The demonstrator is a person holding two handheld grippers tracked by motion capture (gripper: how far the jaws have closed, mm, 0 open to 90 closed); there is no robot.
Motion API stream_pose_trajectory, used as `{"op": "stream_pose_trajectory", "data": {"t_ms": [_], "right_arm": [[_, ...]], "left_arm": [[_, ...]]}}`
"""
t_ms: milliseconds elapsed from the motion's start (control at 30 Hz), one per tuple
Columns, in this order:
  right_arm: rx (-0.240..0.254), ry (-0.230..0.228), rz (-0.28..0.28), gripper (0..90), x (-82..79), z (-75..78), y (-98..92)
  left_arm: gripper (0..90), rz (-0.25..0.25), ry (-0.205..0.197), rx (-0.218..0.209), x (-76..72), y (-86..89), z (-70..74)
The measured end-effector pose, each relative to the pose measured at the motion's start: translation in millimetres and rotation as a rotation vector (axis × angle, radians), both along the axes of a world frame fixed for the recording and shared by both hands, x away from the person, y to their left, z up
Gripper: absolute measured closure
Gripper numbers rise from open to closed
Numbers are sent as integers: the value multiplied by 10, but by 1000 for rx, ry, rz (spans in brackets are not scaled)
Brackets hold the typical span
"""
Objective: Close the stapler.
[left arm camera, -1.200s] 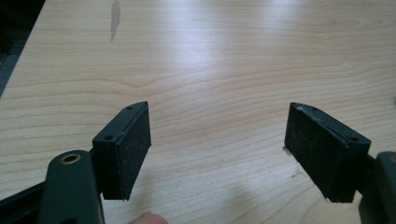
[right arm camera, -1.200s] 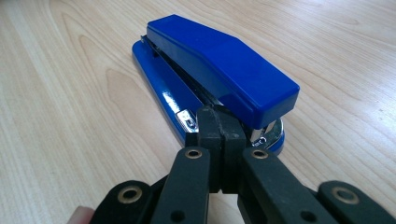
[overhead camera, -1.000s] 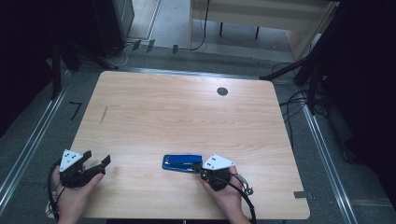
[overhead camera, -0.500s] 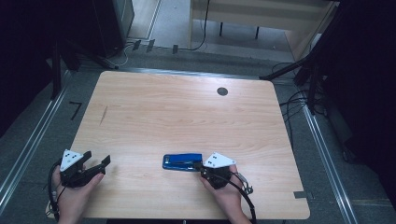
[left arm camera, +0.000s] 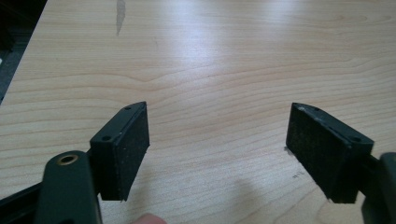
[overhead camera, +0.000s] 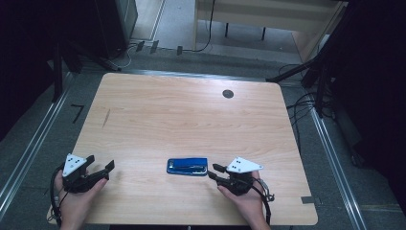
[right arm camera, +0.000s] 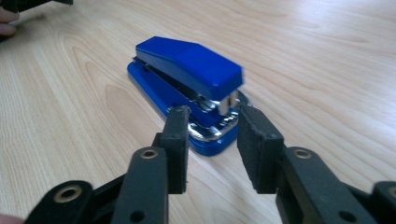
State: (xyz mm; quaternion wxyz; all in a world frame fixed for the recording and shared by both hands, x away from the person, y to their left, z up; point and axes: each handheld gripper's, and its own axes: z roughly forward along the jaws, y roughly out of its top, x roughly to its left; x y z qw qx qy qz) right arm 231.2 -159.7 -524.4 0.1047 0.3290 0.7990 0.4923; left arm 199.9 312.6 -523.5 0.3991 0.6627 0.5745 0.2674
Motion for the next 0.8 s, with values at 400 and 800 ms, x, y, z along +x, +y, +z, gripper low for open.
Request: {"op": "stream_pose_trajectory", "data": {"t_ms": [400,800], "right_arm": [[78,-4,-156,385,87,57,-531],[88,35,-240,285,76,13,-933]], "left_arm": [[129,-22,5,-18,-5,19,-1],[126,-16,15,-27,3,32,-3]]}}
